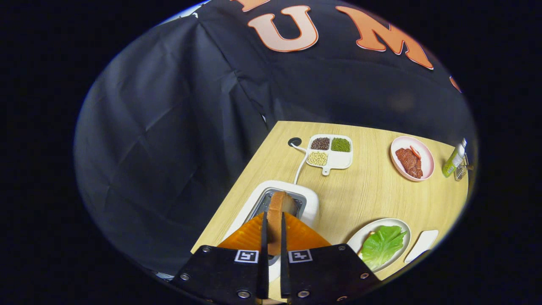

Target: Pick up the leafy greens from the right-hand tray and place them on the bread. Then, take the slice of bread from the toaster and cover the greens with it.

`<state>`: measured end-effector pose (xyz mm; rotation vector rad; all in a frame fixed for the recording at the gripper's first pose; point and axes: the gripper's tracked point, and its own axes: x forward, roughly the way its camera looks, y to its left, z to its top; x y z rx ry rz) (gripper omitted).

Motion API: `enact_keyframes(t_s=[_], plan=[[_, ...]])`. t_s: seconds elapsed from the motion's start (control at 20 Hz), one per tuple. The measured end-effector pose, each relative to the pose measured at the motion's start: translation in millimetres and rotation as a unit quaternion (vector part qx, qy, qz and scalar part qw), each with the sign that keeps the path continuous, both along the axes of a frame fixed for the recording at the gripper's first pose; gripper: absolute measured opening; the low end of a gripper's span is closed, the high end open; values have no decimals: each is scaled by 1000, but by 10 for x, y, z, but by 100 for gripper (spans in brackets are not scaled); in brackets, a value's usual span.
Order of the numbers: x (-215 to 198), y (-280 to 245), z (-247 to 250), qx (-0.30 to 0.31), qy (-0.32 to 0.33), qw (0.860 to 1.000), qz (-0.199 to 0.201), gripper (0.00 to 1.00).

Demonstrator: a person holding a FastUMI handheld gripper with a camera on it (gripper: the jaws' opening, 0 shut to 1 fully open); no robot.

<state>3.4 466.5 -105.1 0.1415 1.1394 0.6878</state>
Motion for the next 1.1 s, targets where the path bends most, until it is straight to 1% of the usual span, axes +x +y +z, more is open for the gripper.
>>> enact_keyframes(t_s=[0.15,0.25,0.35,0.6,0.7,0.8,1.1], plan=[[-9,-110,188,33,-6,999,-6,11],[24,-274,243,40,-16,999,-7,11],[-16,-356,314,65,-8,998,-15,11],[5,-670,446,95,-18,995,-27,11],[32,-812,412,93,-26,995,-31,11],[-5,-904,363,99,-16,994,-35,11],[-76,-1387,-70,94,20,994,-59,11]])
